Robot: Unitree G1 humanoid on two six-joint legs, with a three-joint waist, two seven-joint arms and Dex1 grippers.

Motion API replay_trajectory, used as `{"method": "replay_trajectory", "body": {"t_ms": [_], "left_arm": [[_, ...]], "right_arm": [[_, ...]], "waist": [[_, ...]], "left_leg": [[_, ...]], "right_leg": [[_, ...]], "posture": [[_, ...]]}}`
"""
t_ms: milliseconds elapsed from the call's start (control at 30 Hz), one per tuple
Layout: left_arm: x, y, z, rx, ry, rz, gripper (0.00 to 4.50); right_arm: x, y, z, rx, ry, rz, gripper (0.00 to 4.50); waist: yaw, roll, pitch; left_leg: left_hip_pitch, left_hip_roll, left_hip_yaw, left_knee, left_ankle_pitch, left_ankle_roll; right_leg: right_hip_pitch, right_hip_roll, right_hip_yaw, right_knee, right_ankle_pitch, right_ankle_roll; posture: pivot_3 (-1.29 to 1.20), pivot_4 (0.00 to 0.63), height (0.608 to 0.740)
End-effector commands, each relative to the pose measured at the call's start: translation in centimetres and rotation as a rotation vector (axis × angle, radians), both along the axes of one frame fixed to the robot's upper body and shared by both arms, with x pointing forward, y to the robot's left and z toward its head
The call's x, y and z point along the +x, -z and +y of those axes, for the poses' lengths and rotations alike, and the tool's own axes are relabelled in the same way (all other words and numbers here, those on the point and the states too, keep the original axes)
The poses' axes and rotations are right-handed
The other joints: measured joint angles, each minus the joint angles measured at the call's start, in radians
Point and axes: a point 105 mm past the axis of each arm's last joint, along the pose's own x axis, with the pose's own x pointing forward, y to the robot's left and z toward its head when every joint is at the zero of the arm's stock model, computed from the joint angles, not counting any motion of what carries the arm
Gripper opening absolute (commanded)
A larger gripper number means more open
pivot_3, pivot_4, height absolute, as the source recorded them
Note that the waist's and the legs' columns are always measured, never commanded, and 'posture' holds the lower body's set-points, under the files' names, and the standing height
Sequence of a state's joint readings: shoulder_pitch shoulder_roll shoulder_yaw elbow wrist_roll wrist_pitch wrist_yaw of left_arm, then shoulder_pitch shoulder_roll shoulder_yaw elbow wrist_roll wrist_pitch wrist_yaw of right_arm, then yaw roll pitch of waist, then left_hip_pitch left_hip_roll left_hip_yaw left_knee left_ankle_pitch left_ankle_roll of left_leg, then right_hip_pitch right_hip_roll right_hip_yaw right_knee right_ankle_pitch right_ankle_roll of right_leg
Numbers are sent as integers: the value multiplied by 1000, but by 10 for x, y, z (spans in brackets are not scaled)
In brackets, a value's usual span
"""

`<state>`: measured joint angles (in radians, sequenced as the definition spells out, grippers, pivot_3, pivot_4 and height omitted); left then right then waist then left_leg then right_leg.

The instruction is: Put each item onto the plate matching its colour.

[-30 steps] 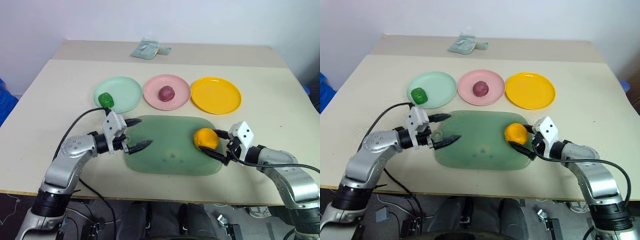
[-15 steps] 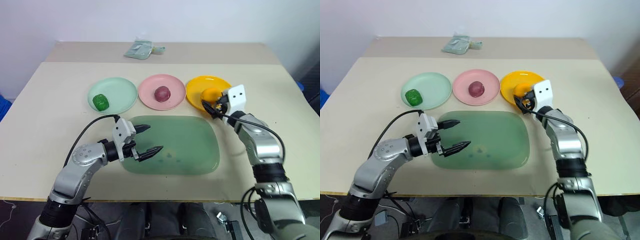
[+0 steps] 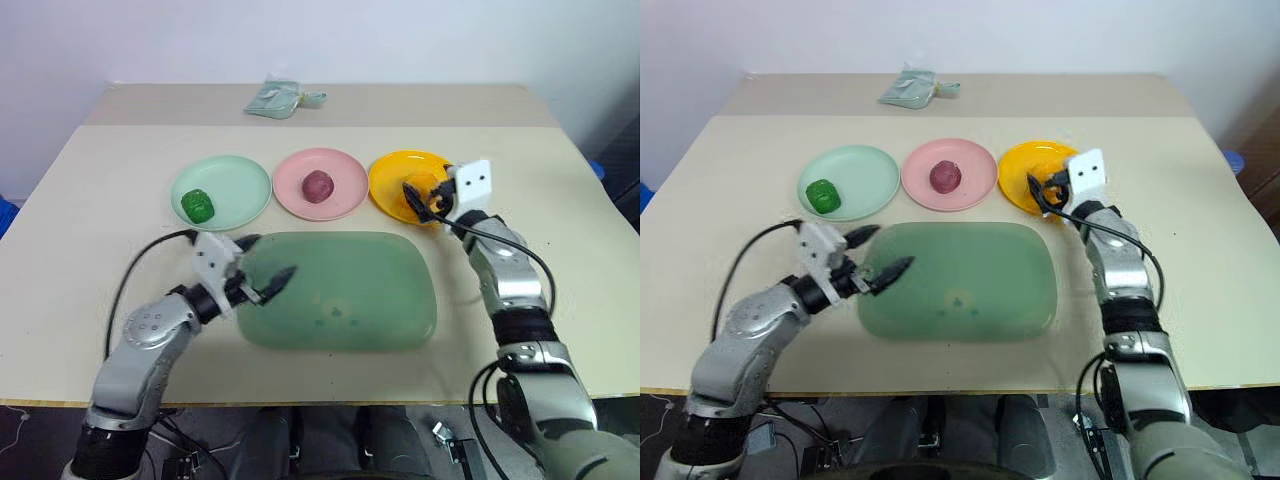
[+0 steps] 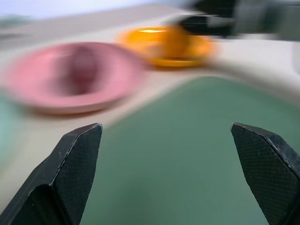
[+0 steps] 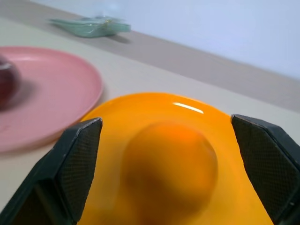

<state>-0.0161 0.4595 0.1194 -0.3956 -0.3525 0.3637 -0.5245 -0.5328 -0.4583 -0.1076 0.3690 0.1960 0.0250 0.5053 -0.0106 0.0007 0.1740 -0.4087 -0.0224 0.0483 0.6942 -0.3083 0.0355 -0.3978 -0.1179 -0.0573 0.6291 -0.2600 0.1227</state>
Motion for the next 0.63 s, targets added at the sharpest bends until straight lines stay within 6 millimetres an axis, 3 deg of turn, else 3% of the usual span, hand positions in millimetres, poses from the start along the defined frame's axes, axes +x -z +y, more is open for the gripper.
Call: {"method": "replay_trajectory", "body": {"t_ms": [33,133,233,400,633], "left_arm": [[0,-7,51,40,-213,-65,4500],[-11,-2,87,49,-313,-44,4500],[-25,2,104,76,-347,-20,4500],[-35,8,112,86,-398,-5,4500],[-44,9,106,73,-437,-7,4500]], "right_arm": [[-27,-19,-17,12,-126,-27,4469],[-52,-7,-31,-13,-215,80,4469],[-67,2,-42,-23,-263,170,4469],[-65,10,-46,-40,-276,218,4469],[-52,9,-31,-52,-320,210,4469]], "waist": [[1,0,0],[0,0,0],[-1,0,0],[-1,0,0],[-2,0,0]], "left_leg": [[0,0,0,0,0,0],[0,0,0,0,0,0],[1,1,0,0,-1,1],[1,2,0,0,-1,0],[1,1,0,-1,-1,0]], "right_leg": [[0,0,0,0,0,0],[0,-1,0,-1,0,0],[0,-2,0,-1,0,0],[0,-5,1,-1,0,-1],[0,-7,2,-2,0,-1]], "posture": [[0,150,740],[0,150,740],[0,150,740],[0,150,740],[0,150,740]]}}
